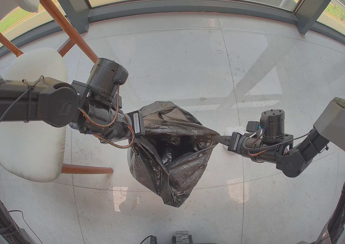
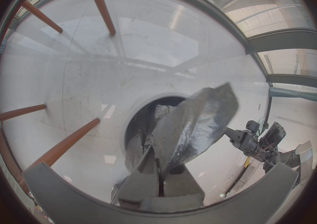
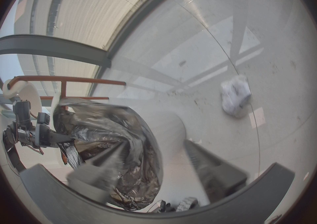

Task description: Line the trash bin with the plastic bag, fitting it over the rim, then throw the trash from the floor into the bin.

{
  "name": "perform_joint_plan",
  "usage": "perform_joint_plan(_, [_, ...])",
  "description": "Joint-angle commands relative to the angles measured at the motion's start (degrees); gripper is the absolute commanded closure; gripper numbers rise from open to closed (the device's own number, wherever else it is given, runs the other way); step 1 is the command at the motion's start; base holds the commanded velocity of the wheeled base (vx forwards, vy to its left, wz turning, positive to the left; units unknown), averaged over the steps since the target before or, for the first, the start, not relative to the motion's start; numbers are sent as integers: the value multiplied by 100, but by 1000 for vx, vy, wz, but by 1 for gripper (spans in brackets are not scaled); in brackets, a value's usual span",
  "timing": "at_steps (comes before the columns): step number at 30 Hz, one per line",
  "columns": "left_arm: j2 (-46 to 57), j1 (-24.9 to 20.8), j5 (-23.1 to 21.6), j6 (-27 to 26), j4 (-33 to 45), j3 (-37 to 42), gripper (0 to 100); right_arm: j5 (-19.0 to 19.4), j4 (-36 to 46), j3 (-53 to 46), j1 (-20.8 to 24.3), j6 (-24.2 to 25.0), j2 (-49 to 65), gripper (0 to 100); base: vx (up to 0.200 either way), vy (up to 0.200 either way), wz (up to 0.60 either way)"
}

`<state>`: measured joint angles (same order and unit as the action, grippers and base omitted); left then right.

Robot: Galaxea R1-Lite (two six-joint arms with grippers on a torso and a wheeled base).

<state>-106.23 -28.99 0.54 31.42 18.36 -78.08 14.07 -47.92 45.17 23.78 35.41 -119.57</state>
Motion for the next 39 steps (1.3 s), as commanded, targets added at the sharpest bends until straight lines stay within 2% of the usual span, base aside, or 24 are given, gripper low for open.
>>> perform_joint_plan(1, [-12, -1, 8, -39, -280, -85, 100, 8, -323, 80, -23, -17, -49, 0, 0, 0, 0])
perform_joint_plan(8, [-12, 16, 34, -171, -245, 91, 100, 43, -349, -166, -5, 1, 337, 0, 0, 0, 0])
perform_joint_plan(15, [-205, 350, 69, -303, -307, 293, 100, 17, -358, -623, -14, 18, 777, 0, 0, 0, 0])
perform_joint_plan(20, [-293, 702, 96, -751, -333, 293, 100, 8, -358, -676, -40, 9, 917, 0, 0, 0, 0])
perform_joint_plan(25, [-434, 886, 87, -962, -1001, 320, 100, 8, -358, -685, -76, 9, 909, 0, 0, 0, 0])
perform_joint_plan(30, [-522, 877, 78, -953, -1502, 320, 100, -1, -358, -685, -67, 1, 909, 0, 0, 0, 0])
perform_joint_plan(39, [-522, 886, 52, -1015, -1555, 460, 100, -9, -358, -693, -76, 1, 917, 0, 0, 0, 0])
